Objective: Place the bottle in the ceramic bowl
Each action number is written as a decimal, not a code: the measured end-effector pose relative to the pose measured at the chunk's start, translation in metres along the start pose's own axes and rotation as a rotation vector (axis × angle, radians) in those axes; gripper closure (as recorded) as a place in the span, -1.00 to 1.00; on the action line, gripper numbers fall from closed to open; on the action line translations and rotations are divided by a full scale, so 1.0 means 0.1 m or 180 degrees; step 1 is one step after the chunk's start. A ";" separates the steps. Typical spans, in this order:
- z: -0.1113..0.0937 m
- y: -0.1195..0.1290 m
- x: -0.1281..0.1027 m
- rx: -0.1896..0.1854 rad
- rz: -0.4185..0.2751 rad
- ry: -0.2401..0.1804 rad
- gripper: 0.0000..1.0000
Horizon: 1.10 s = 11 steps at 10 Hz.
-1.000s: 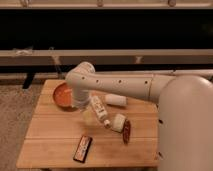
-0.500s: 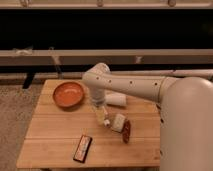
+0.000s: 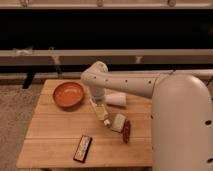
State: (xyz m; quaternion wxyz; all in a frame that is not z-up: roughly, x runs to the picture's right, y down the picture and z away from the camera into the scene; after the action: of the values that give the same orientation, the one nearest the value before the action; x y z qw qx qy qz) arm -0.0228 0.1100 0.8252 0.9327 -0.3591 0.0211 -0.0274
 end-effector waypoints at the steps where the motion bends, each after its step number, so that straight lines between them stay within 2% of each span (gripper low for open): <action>1: 0.02 -0.05 0.03 0.0013 0.0107 -0.0006 -0.60; 2: 0.06 -0.11 0.08 0.0013 0.0216 0.0002 -0.60; 6: 0.17 -0.26 0.15 -0.0034 0.0351 -0.0058 -0.60; 11: 0.28 -0.41 -0.01 -0.0143 0.0329 -0.0212 -0.60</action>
State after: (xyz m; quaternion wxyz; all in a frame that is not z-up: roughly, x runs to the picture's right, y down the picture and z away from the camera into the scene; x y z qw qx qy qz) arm -0.0238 0.0985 0.8732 0.9247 -0.3791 0.0092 0.0332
